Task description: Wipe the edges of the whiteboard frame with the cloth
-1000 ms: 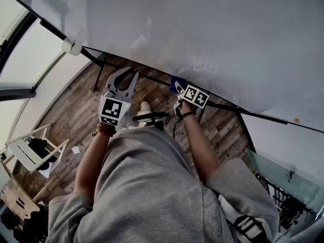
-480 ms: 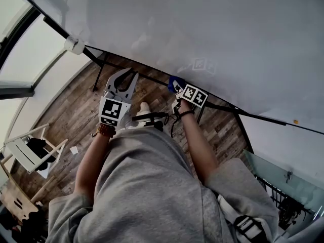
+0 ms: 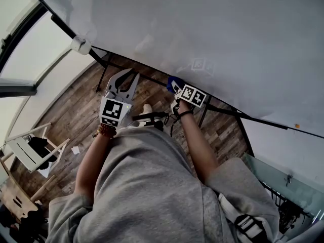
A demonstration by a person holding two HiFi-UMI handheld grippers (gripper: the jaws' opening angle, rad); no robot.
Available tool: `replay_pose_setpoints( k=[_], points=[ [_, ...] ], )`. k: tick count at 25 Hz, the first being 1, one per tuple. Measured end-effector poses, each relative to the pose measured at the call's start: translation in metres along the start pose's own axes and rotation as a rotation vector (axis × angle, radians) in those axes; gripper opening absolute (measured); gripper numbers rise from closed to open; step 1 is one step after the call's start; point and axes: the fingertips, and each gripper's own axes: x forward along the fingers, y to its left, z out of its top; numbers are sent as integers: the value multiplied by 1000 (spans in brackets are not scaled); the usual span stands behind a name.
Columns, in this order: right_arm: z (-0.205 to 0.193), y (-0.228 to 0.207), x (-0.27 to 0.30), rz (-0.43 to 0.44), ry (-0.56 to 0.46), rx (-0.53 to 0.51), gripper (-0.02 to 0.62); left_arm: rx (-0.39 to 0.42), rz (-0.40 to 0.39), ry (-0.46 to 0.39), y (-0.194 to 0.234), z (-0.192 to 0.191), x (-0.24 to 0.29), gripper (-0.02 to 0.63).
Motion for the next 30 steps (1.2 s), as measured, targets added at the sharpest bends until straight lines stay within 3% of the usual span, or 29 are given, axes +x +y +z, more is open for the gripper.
replay_pose_setpoints(
  k=[18,30],
  points=[
    [-6,30,17,2,17,18,173,-45,28,-7,27,-7,-13,54],
    [-9,40,31,-14,7,102,173,-52,13,-11,55,-11,-14,54]
  ],
)
